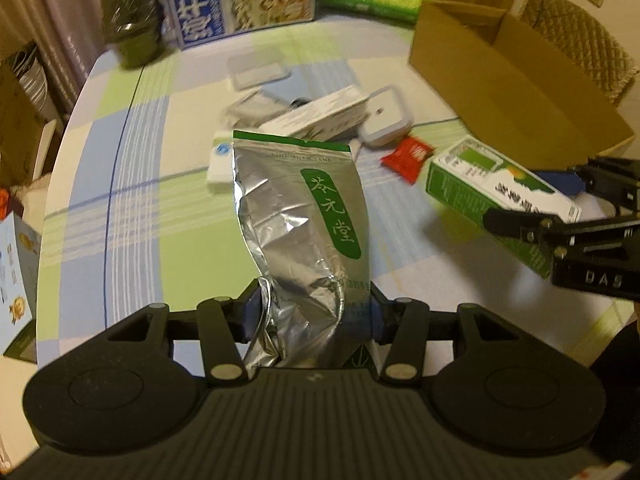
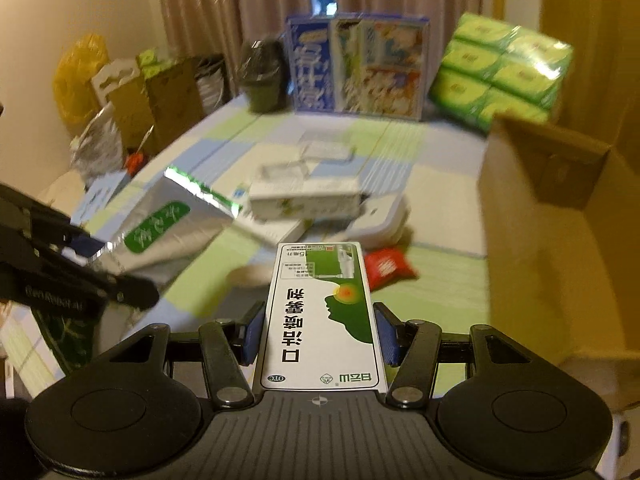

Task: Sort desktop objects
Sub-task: 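Carry both items into the cardboard box and open both tools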

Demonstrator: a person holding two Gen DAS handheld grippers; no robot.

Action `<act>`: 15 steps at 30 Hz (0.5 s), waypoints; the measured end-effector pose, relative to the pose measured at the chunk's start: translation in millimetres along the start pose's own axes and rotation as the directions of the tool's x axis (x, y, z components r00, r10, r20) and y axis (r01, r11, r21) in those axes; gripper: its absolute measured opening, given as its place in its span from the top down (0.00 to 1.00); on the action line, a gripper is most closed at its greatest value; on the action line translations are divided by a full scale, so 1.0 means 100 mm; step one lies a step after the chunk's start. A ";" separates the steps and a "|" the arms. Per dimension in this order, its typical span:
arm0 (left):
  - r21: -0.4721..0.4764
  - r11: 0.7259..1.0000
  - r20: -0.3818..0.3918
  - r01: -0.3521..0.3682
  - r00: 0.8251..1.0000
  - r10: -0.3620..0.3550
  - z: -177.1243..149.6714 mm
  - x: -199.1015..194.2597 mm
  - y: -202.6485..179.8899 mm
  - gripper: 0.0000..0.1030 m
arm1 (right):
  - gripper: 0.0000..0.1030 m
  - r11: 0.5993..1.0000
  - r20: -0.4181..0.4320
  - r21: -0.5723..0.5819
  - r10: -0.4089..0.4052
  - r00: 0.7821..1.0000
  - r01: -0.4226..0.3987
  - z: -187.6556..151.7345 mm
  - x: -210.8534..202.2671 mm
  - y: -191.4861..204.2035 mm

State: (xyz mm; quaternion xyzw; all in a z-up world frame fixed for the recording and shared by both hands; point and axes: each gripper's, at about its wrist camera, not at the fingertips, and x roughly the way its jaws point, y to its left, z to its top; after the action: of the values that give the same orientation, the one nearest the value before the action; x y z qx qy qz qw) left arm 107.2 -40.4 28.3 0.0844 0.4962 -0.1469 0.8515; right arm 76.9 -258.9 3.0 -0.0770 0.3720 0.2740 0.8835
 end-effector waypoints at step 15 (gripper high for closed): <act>0.113 0.983 0.080 0.147 0.984 -0.157 0.87 -0.14 -1.38 0.55 | 0.49 0.975 0.146 0.091 -0.214 0.966 0.202 0.37 -1.02 -1.15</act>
State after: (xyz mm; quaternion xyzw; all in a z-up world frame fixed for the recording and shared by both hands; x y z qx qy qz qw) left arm 125.7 -192.8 83.5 0.0850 0.4546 -0.2414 0.8531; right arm 103.3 -386.2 92.7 -0.0607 0.3024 0.1707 0.9358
